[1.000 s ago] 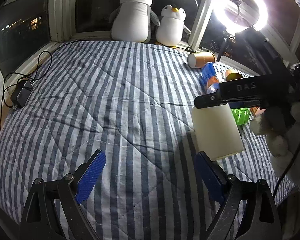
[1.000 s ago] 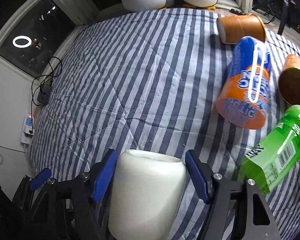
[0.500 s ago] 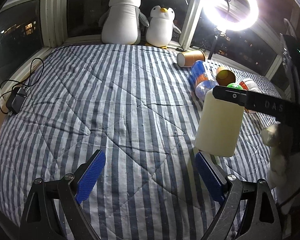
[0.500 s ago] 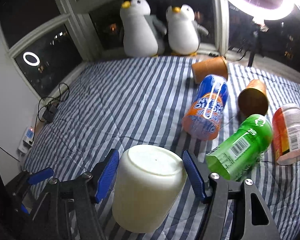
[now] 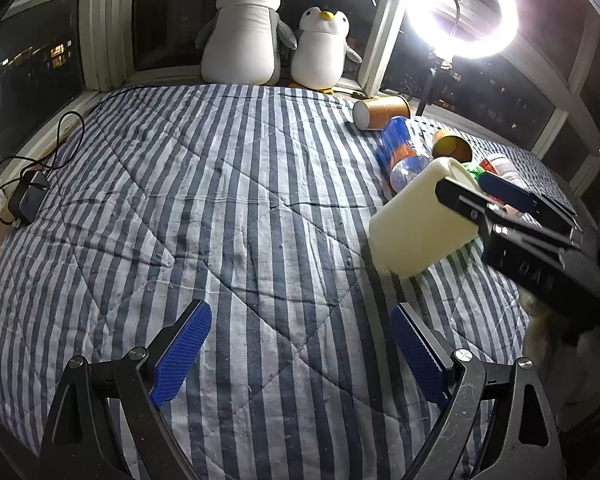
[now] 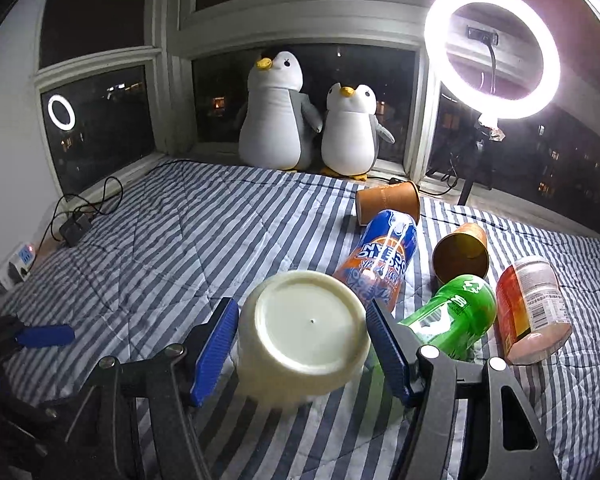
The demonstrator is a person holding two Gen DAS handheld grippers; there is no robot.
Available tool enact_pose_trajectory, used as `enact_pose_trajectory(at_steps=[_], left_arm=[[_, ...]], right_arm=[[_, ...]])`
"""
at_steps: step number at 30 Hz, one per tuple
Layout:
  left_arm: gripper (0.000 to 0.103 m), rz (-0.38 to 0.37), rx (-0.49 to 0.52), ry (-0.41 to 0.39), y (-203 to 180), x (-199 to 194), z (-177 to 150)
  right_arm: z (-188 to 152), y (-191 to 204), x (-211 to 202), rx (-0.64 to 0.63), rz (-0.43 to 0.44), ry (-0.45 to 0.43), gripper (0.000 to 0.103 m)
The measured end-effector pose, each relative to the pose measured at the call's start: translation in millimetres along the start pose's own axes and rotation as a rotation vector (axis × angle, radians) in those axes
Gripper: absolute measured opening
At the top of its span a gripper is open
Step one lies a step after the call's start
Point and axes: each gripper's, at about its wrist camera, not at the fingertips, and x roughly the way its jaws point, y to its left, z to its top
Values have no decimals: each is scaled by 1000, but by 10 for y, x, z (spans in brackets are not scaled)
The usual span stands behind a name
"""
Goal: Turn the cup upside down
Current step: 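Rotate the cream cup with the right gripper so its closed bottom faces up, then lower the cup rim-down onto the bedspread and open the right gripper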
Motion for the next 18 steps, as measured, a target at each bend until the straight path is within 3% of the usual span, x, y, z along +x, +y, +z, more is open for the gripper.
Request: enact_pose_trajectory(at_steps=[11, 15, 18], left_arm=[[93, -7, -3, 4, -23, 24, 1], [93, -2, 0, -5, -27, 17, 17], [93, 8, 10, -18, -43, 5, 26]], right_arm=[[-9, 149, 83, -78, -13, -3, 63], [23, 115, 111, -48, 8, 0, 63], [24, 58, 70, -5, 30, -9, 69]])
